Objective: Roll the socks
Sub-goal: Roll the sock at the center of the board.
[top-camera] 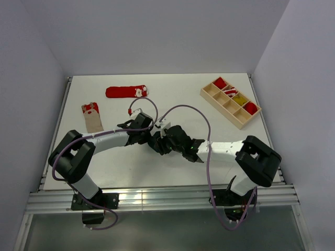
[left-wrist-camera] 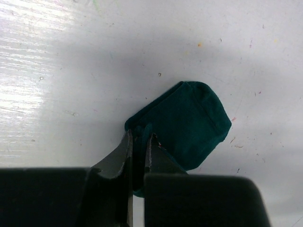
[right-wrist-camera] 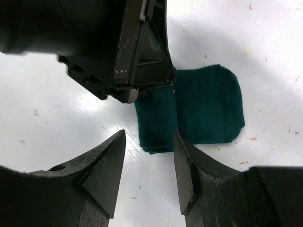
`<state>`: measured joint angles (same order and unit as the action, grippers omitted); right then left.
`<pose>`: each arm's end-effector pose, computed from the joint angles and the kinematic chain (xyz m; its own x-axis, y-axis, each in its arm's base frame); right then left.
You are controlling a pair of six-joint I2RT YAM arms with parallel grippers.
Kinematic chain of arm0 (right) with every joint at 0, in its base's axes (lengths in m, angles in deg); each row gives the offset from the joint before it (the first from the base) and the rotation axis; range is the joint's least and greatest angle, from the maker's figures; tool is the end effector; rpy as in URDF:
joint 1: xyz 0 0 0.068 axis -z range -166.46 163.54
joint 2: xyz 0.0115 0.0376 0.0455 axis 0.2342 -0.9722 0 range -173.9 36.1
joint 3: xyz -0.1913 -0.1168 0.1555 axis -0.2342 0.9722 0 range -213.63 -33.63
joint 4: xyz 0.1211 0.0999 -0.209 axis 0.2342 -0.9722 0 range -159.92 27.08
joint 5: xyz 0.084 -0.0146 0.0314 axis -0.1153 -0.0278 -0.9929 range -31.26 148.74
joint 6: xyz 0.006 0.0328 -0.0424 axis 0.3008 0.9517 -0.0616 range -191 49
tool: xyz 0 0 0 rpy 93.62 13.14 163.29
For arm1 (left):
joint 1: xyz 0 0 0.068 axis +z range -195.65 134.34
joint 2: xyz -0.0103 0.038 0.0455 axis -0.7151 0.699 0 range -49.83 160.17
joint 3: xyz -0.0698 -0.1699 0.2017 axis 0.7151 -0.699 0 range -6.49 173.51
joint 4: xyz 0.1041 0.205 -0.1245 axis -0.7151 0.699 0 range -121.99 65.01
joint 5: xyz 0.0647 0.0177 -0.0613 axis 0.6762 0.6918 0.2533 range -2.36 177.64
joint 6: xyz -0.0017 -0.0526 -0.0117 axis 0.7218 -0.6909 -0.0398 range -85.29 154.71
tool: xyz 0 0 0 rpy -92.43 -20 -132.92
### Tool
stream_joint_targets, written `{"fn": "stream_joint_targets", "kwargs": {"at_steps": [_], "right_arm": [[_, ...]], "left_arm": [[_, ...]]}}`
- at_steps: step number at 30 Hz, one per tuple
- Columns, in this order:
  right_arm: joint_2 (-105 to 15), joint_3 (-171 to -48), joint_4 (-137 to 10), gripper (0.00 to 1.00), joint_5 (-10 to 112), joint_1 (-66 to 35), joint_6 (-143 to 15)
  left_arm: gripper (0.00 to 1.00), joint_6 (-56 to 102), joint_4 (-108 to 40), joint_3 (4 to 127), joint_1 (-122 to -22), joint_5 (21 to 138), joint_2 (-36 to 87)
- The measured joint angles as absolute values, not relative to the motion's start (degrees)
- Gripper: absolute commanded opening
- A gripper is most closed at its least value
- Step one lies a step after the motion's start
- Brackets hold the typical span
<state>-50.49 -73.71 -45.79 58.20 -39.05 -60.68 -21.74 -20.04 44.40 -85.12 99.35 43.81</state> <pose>0.1891 0.2479 0.1868 -0.4365 -0.2758 -0.8564 -0.7330 0.6610 0.1607 0.2518 -0.1979 0.1659 -0.7915 -0.4053 -0.4574 -0.2310 0.8914 -0.3900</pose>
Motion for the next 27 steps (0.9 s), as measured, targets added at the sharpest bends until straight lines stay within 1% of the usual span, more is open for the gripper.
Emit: {"fn": "stream_joint_targets", "kwargs": {"at_steps": [8, 15, 18, 19, 21, 22, 23, 24, 25, 26, 27], "right_arm": [[-57.1, -75.3, -45.8, 0.52, 64.4, -42.5, -64.0], [-60.0, -77.1, -45.7, 0.48, 66.9, -43.2, -64.7], [-61.4, -77.7, -45.4, 0.35, 67.7, -43.6, -64.7], [-61.7, -77.8, -45.1, 0.23, 67.9, -43.8, -64.7], [-61.8, -77.8, -44.9, 0.13, 68.2, -44.0, -64.9], [-61.8, -77.8, -44.8, 0.06, 68.2, -44.0, -64.7], [-61.8, -77.8, -44.7, 0.02, 68.1, -44.0, -64.7], [-61.8, -77.8, -44.5, 0.00, 68.0, -44.0, -64.6], [-61.8, -77.8, -44.5, 0.00, 67.6, -43.7, -64.4], [-61.8, -77.8, -44.5, 0.00, 66.8, -43.3, -64.3], [-61.8, -77.8, -44.4, 0.00, 65.9, -42.9, -64.0]], "left_arm": [[0.00, -21.0, -19.3, 45.0, -84.9, 98.4, 44.4], [0.00, -20.9, -19.2, 45.2, -84.5, 97.5, 44.6], [0.01, -20.9, -19.3, 45.2, -84.3, 97.3, 44.6], [0.02, -20.9, -19.3, 45.2, -84.2, 97.3, 44.6], [0.10, -20.9, -19.4, 45.2, -84.0, 97.4, 44.6], [0.14, -20.8, -19.4, 45.2, -84.0, 97.5, 44.6], [0.21, -20.7, -19.5, 45.1, -84.1, 97.8, 44.6], [0.25, -20.6, -19.7, 45.0, -84.0, 98.0, 44.5], [0.30, -20.6, -20.0, 44.6, -84.0, 98.1, 44.2], [0.39, -20.6, -20.5, 43.9, -84.0, 98.5, 43.7], [0.43, -20.6, -20.8, 43.3, -84.1, 98.8, 43.1]]}}
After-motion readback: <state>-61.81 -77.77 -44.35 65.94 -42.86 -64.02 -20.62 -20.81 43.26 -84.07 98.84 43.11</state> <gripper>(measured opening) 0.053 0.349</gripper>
